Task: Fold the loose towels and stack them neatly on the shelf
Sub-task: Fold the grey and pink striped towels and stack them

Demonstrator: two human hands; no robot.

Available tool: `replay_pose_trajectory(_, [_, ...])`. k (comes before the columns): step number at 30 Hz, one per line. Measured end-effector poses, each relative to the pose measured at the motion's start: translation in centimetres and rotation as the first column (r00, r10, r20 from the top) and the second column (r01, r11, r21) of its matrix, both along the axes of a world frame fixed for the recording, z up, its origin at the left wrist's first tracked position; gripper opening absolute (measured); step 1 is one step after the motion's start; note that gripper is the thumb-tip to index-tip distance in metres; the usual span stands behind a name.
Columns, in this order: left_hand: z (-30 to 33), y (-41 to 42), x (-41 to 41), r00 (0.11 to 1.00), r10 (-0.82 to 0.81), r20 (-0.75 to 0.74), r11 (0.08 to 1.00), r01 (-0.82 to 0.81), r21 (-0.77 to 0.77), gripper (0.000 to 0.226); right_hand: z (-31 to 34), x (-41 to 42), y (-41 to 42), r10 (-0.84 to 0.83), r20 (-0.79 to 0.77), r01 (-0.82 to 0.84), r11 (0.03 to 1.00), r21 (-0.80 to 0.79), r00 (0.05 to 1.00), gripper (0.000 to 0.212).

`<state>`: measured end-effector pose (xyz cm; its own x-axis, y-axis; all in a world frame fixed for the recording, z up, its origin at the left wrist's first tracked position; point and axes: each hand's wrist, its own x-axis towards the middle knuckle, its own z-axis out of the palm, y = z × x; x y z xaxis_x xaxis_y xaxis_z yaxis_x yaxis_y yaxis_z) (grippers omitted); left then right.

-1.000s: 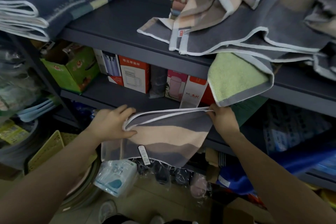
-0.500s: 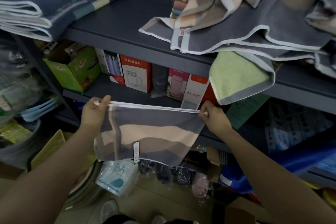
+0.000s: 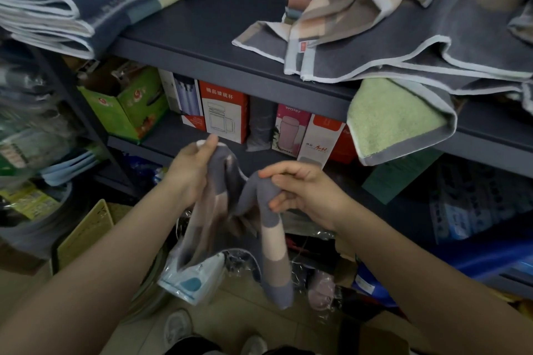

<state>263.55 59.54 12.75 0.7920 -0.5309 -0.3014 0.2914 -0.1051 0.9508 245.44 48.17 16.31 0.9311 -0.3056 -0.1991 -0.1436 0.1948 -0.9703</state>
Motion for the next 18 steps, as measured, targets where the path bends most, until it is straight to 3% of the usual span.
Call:
replay_pose_trajectory(5, [2.4, -0.5, -5.0, 0.982, -0.190, 0.003, 0.955, 0.186, -0.229, 0.015, 1.4, 1.0, 1.3, -0.038, 0.114, 0.035, 0.999, 0.030, 0.993, 0.032])
replay_pose_trajectory(9, [2.3, 0.0, -6.0, 0.976, -0.215, -0.026, 0.934, 0.198, -0.298, 0.016, 2.3, 1.3, 0.9, -0.080, 0.106, 0.106, 0.958, -0.266, 0.991, 0.031])
replay_pose_trajectory(13, [2.0, -0.1, -5.9, 0.970, -0.208, 0.124, 0.956, 0.228, -0.182, 0.018, 1.7, 1.3, 0.9, -0.150, 0.159, 0.217, 0.754, -0.621, 0.976, 0.015])
replay_pose_trajectory(16, [2.1, -0.1, -5.1, 0.995, -0.047, 0.093, 0.983, 0.063, -0.174, 0.018, 1.1, 0.9, 0.6, -0.014, 0.137, 0.126, 0.492, -0.862, 0.990, 0.012])
replay_pose_trajectory(18, [2.2, 0.0, -5.0, 0.994, -0.002, 0.114, 0.986, 0.021, -0.165, 0.017, 1.1, 0.6, 0.8, 0.100, 0.120, 0.062, 0.455, -0.888, 0.988, 0.013])
